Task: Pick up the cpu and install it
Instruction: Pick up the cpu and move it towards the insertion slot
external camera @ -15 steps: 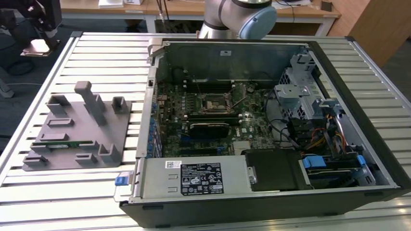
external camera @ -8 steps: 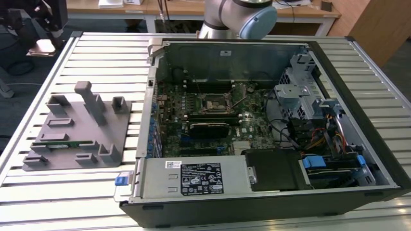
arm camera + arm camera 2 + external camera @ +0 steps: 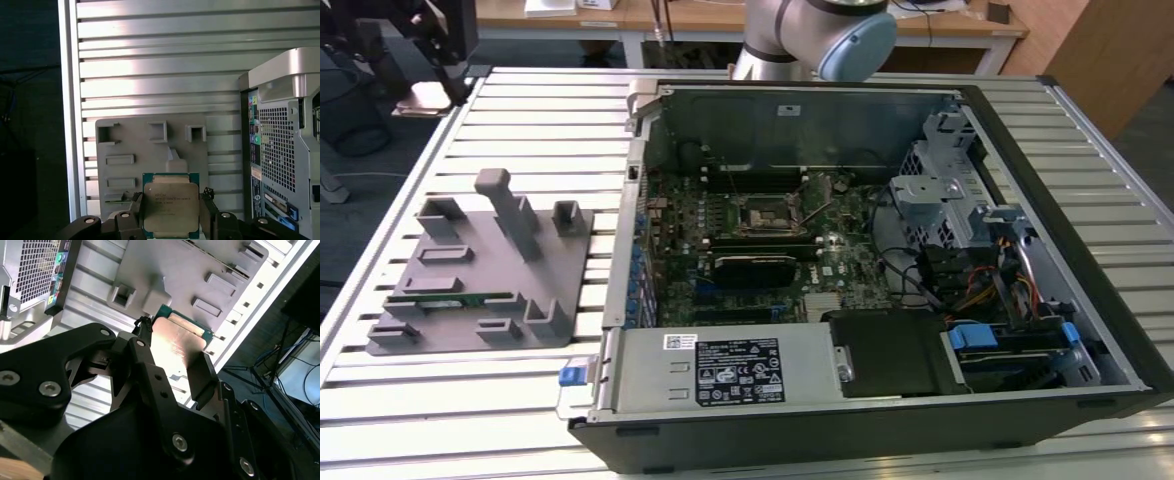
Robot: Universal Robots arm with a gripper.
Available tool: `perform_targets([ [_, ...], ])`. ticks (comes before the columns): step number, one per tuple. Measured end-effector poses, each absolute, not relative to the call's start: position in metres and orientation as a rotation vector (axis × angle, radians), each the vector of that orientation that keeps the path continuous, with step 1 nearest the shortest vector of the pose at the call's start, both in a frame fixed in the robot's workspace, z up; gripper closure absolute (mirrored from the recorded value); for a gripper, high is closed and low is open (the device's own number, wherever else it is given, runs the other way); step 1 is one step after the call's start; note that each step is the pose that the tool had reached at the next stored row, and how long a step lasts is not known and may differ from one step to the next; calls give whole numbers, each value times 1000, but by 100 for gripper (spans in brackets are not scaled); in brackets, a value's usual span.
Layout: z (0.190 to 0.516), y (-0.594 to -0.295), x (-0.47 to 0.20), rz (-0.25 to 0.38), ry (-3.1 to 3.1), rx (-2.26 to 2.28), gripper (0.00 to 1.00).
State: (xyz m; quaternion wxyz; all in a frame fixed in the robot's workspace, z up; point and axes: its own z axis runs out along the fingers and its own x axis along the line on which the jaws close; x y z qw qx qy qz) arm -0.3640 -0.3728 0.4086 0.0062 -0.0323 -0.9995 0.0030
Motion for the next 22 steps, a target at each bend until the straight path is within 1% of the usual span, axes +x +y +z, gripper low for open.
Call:
perform_targets([
  [22, 409, -373, -322, 9, -3126, -101, 47],
])
